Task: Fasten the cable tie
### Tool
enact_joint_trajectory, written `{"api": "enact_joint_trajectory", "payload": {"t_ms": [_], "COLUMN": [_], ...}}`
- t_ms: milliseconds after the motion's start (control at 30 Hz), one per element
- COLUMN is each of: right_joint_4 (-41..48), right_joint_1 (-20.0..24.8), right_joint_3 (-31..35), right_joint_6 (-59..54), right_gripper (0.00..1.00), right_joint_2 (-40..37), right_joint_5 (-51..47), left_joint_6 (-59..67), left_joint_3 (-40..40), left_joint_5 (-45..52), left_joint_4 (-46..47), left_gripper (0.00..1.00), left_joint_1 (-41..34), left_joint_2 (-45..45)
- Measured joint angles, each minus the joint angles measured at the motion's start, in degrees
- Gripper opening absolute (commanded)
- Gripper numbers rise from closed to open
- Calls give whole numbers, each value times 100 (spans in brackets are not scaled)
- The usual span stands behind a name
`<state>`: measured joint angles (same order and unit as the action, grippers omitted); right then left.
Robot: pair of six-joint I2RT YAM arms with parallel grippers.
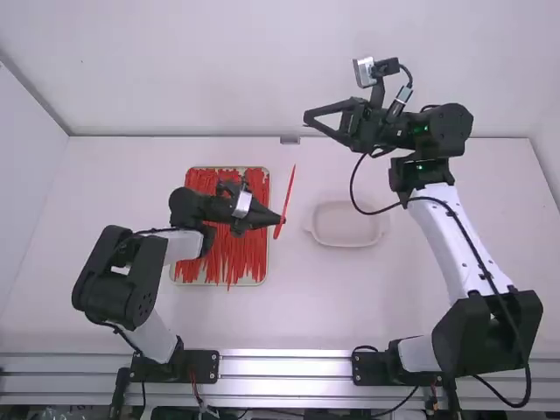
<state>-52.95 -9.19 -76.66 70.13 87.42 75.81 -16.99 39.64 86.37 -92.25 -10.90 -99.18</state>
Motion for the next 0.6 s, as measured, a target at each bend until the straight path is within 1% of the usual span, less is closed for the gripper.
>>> {"api": "enact_joint_trajectory", "payload": {"t_ms": [467,533,567,600], "right_joint_4": [0,125,282,557], "right_joint_1": [96,101,101,101], "right_joint_3": [2,2,0,2], "right_joint_6": [-13,-107,-184,-286], "right_gripper": [0,3,6,11], "right_joint_2": [0,0,0,0], "right_joint_5": [251,341,382,420], "left_joint_6": [37,39,37,39], "left_joint_3": [-28,-28,-28,-28], "left_joint_5": [-2,-4,-4,-2], "left_joint_4": [-4,-4,-4,-4], "left_gripper": [1,1,1,1], "left_joint_1": [0,2,0,0], "left_joint_2": [0,0,0,0]}}
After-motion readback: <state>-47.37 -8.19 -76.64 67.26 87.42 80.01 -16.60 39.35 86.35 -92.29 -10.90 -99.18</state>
